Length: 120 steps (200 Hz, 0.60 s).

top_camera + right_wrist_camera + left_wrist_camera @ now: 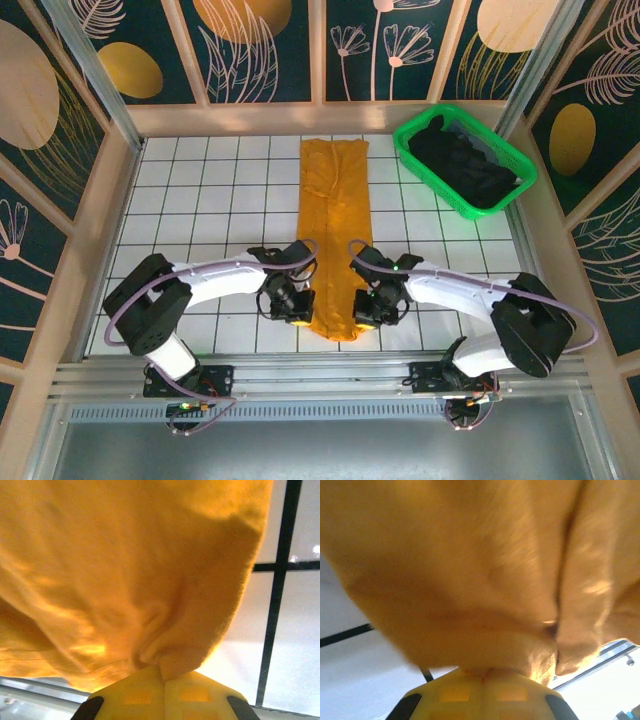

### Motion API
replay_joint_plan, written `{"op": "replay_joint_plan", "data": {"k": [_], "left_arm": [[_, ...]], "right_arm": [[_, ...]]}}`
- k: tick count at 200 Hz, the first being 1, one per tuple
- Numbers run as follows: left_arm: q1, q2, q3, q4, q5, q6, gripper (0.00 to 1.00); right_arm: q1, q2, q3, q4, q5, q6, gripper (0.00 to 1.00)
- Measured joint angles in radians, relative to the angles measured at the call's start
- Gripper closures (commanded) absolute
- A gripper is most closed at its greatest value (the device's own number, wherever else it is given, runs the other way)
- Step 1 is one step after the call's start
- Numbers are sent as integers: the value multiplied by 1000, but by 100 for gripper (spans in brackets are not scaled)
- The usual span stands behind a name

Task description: Fold and stack the t-shirts

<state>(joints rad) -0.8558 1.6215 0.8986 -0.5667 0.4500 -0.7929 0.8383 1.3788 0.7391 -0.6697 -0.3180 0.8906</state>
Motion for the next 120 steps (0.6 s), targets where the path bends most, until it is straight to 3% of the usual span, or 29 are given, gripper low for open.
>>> {"op": "replay_joint_plan", "data": {"k": [55,120], "left_arm": [[136,-114,109,-19,-60,-25,100],[291,48,357,40,-82,-28,100]], "right_arm": [[-184,9,207,-58,37,-55,100],[-370,263,477,-61,65,-153,100]]}}
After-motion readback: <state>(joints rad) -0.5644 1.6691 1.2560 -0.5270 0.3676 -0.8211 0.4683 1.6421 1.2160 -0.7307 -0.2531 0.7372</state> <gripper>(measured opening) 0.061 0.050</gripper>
